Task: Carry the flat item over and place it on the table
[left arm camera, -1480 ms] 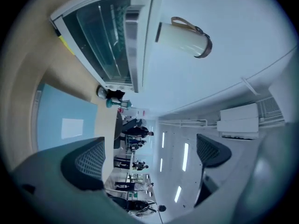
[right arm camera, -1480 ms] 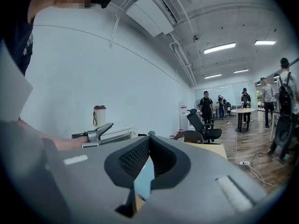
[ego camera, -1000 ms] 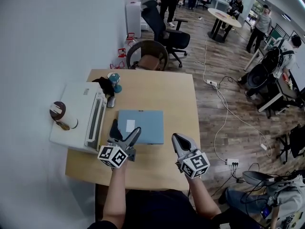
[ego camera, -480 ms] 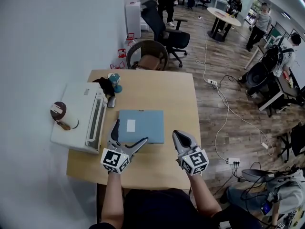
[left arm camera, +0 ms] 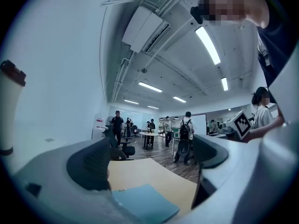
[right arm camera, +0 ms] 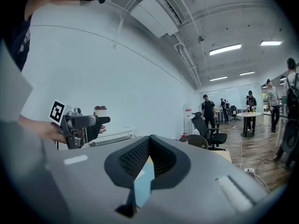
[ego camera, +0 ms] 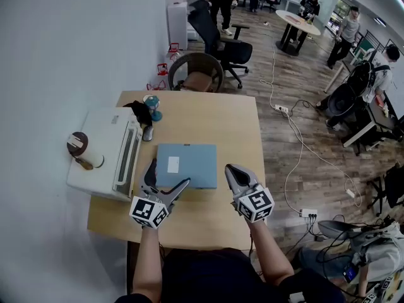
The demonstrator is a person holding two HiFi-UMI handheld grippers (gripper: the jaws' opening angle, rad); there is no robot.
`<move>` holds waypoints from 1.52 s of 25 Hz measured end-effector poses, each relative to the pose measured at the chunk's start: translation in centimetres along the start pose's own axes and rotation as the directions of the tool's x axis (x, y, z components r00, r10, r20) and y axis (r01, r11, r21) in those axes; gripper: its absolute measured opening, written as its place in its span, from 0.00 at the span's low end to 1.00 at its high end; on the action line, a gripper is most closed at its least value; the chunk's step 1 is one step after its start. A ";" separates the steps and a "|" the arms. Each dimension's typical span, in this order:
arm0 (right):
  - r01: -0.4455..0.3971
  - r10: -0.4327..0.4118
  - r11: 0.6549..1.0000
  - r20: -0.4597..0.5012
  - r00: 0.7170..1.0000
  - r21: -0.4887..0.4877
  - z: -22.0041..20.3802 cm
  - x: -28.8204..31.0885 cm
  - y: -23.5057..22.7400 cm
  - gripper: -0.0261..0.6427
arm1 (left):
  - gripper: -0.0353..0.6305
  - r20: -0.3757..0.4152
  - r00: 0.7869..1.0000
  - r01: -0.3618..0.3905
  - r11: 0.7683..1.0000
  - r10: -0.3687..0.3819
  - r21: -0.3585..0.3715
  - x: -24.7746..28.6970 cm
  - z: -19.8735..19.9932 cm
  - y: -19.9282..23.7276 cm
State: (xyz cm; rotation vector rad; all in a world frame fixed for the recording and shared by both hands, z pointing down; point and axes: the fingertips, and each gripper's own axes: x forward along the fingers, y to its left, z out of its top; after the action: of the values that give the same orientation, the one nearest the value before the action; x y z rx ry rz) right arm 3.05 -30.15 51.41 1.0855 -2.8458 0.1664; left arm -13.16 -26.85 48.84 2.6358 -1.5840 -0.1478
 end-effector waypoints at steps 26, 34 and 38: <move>-0.044 0.045 0.998 0.013 0.999 -0.033 1.1 0.9 0.7 0.04 | 0.06 -0.007 0.999 0.047 0.999 -0.047 -0.007 -0.9 0.3 -0.6; -0.038 0.039 0.998 0.024 0.999 -0.059 1.2 0.9 0.8 0.05 | 0.06 -0.019 0.998 0.055 0.998 -0.055 -0.007 -1.1 -0.1 -0.5; -0.045 0.046 0.997 0.007 0.999 -0.058 1.0 0.7 0.9 0.05 | 0.06 -0.021 0.998 0.054 0.998 -0.054 -0.013 -1.2 -0.3 -0.7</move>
State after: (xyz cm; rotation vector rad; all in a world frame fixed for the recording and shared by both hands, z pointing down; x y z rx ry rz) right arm 1.90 -30.08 50.43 1.0139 -2.8650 0.0826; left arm -13.05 -25.48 49.10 2.6628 -1.5009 -0.1318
